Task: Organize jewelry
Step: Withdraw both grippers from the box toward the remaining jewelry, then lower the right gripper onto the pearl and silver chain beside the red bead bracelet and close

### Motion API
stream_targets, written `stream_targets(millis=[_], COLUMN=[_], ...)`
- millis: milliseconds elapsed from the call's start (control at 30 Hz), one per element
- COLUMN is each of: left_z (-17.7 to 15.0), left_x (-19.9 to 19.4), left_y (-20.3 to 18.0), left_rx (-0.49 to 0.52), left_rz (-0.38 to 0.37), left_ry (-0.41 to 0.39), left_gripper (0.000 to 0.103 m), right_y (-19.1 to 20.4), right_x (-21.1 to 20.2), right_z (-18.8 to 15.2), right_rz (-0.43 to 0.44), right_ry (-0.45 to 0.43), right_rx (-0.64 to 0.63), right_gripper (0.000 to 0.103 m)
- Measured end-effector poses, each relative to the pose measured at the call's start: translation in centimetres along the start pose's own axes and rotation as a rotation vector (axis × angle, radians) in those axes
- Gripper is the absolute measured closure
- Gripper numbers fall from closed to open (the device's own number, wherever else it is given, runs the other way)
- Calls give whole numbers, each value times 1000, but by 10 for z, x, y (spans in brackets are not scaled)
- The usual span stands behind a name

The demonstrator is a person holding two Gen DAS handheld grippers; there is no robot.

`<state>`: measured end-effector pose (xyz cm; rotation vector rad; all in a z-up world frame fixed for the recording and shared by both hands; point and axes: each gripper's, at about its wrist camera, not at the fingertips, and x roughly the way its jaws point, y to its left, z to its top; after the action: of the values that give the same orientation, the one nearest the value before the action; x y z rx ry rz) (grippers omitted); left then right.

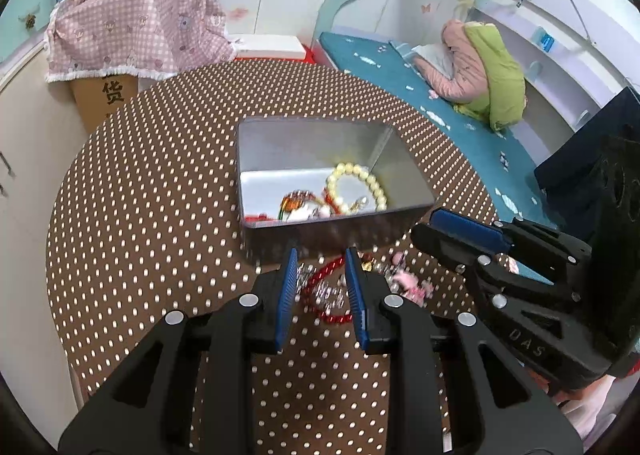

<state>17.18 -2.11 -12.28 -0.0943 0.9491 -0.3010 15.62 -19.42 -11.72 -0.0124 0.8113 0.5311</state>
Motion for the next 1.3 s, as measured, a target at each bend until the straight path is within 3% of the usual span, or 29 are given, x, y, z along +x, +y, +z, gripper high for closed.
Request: stream_targets(millis=[267, 533, 700, 833, 1300], left_z=[-21, -33, -37, -35, -38], left_x=[8, 14, 18, 24, 30], left_y=[10, 22, 25, 20, 15], left_rx=[-24, -51, -56, -54, -56], left_rz=[14, 12, 3, -3, 5], left_ry=[46, 81, 92, 104, 125], left_gripper=[77, 77, 77, 77, 77], right_y=[17, 25, 27, 22, 29], right_x=[28, 50, 52, 52, 58], right_z=[-9, -13, -13, -15, -17], right_rz=[36, 20, 8, -7, -8], right_ry=[85, 144, 131, 126, 104], right_rx=[-51, -85, -120, -121, -216], right_gripper=[80, 80, 85, 96, 94])
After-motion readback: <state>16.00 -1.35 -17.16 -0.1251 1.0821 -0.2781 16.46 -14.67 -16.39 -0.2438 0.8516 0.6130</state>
